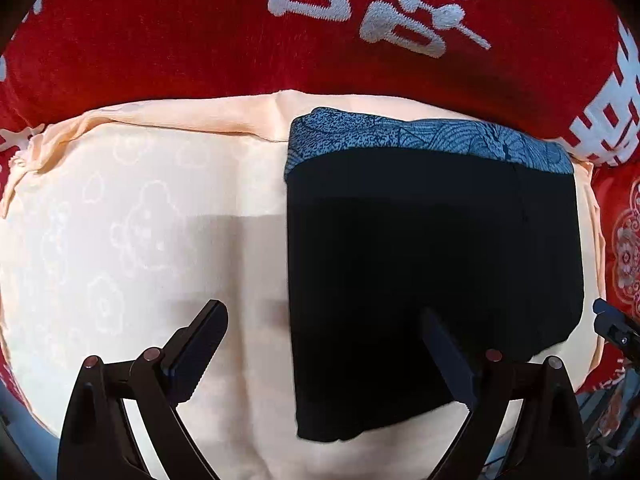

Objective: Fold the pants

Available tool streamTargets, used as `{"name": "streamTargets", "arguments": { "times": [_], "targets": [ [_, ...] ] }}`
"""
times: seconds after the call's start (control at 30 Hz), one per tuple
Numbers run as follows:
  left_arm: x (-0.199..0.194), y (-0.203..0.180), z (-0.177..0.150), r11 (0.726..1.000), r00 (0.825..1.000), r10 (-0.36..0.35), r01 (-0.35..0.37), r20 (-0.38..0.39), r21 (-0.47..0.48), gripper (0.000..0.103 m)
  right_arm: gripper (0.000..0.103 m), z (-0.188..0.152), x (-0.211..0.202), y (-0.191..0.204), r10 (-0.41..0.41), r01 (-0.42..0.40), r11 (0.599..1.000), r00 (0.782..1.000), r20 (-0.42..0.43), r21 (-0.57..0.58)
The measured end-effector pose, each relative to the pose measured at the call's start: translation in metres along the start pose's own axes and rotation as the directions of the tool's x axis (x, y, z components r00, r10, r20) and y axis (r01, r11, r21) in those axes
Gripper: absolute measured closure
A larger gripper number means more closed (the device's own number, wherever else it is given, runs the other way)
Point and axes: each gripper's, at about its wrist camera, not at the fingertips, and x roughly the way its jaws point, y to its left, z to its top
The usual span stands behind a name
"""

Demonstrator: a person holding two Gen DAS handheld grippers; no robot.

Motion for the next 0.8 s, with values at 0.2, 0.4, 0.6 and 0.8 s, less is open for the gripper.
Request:
{"name": "streamTargets", "arguments": {
  "times": [0.2, 0.4, 0.6, 0.8],
  "targets": [
    [0.007, 0.001, 0.012, 1.000, 1.000, -0.028, 0.028, 0.002, -0.010, 0.006, 0.000, 0.023, 0.015, -0.020, 0.102, -0.101, 0.995, 0.993, -0.052, 0.019],
    [0.016, 0.006, 0.019, 0.998, 0.998, -0.068, 0.068, -0.005, 0.017, 0.006, 0.000, 0.037, 0.031, -0.031, 0.208, -0.208, 0.978, 0.974, -0.090, 0.013],
    [0.029, 0.020, 0.022, 0.991, 0.991, -0.129, 0.130, -0.031, 0.040, 0.006, 0.000, 0.052, 0.047, -0.040, 0.262, -0.263, 0.965, 0.958, -0.115, 0.006],
    [0.046, 0.027, 0.032, 0.975, 0.974, -0.216, 0.219, -0.074, 0.028, 0.006, 0.000, 0.065, 0.063, -0.045, 0.387, -0.386, 0.922, 0.914, -0.122, 0.031]
  ]
}}
